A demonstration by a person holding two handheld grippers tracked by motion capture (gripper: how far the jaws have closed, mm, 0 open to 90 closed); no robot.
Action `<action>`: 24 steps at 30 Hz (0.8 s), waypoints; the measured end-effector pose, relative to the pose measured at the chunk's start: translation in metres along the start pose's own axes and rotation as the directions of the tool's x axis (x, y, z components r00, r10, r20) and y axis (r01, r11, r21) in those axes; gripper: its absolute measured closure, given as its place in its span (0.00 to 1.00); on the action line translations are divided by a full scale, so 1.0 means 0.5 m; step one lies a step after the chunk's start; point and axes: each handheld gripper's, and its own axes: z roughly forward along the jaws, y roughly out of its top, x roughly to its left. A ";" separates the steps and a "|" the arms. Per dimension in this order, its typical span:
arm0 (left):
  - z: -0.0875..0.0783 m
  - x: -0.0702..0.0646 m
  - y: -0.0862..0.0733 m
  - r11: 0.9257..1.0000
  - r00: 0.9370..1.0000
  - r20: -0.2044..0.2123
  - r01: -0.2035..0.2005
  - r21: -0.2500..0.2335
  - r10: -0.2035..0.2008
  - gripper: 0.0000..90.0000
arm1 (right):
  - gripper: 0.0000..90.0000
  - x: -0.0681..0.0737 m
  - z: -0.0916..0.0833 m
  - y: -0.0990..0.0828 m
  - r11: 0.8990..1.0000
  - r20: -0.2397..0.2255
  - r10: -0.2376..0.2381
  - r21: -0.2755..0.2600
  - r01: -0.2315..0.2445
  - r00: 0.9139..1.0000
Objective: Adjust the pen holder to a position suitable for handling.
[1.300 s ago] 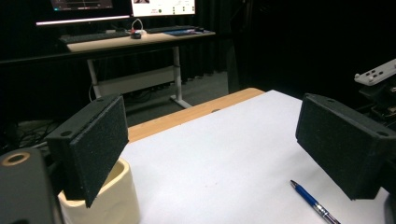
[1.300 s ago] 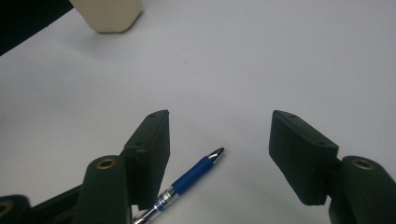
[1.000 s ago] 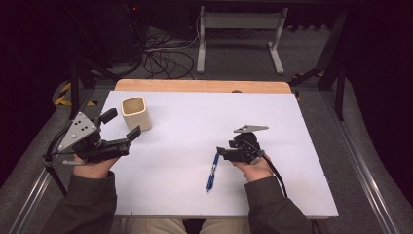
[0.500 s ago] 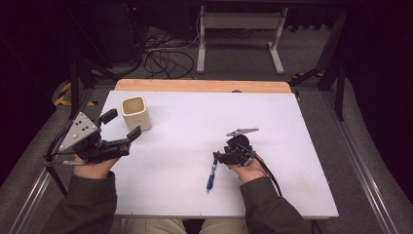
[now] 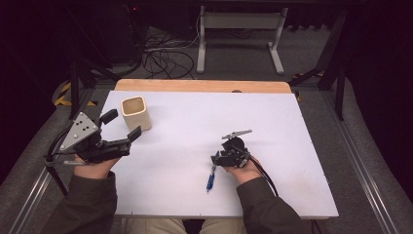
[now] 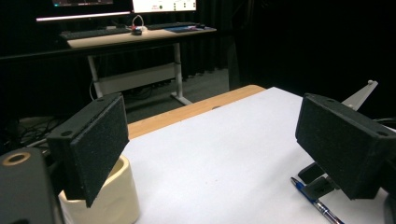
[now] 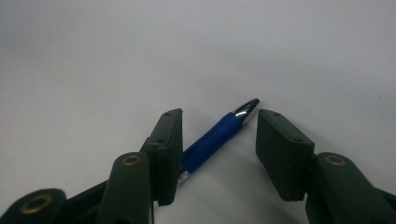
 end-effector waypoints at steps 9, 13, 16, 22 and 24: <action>0.002 -0.003 0.000 1.000 1.000 0.000 -0.002 0.001 0.002 0.12 | 0.62 0.019 0.009 0.003 0.999 0.052 -0.048 0.007 0.048 0.997; 0.001 -0.003 0.000 1.000 1.000 -0.001 -0.001 0.001 0.001 0.12 | 0.65 0.030 0.012 0.005 0.997 0.073 -0.078 0.017 0.076 0.994; 0.000 -0.003 0.001 1.000 1.000 -0.002 0.000 0.001 0.000 0.12 | 0.68 0.033 0.013 0.005 0.996 0.076 -0.092 0.023 0.091 0.993; 0.004 -0.006 0.000 1.000 1.000 0.003 -0.004 0.008 0.004 0.12 | 0.73 0.032 0.015 0.012 0.991 0.079 -0.128 0.052 0.124 0.989; 0.005 -0.007 -0.001 1.000 1.000 0.005 -0.006 0.008 0.006 0.12 | 0.75 0.030 0.014 0.014 0.989 0.074 -0.137 0.059 0.133 0.988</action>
